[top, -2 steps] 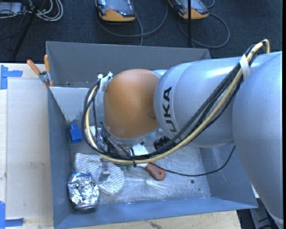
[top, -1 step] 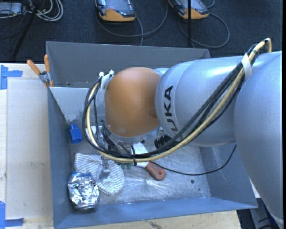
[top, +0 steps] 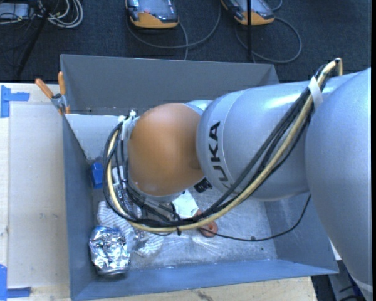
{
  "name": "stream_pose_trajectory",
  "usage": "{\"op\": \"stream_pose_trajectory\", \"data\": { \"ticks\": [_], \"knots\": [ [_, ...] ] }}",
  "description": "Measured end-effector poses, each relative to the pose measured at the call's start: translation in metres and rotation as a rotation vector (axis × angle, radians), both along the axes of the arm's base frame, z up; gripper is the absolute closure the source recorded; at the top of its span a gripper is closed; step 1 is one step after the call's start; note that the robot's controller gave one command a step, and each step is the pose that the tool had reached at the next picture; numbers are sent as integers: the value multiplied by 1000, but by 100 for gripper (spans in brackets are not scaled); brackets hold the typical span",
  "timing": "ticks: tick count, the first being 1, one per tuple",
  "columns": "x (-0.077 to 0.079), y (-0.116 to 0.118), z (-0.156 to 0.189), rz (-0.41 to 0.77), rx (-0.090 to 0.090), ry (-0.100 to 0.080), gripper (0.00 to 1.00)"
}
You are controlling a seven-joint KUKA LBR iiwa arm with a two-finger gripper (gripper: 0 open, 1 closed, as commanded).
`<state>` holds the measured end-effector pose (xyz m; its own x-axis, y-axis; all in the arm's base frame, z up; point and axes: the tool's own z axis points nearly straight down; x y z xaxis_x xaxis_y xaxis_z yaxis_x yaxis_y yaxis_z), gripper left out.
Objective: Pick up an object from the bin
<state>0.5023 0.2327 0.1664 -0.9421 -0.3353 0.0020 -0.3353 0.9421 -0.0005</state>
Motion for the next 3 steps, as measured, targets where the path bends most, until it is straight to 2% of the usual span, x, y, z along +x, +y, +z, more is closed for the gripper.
{"op": "stream_pose_trajectory", "data": {
  "ticks": [1, 2, 3],
  "knots": [
    [-10, 7, -25, 288, 1, 1, 0],
    [-18, 11, -35, 117, 0, 1, 0],
    [-19, 14, -74, 659, 0, -18, 0]
  ]
}}
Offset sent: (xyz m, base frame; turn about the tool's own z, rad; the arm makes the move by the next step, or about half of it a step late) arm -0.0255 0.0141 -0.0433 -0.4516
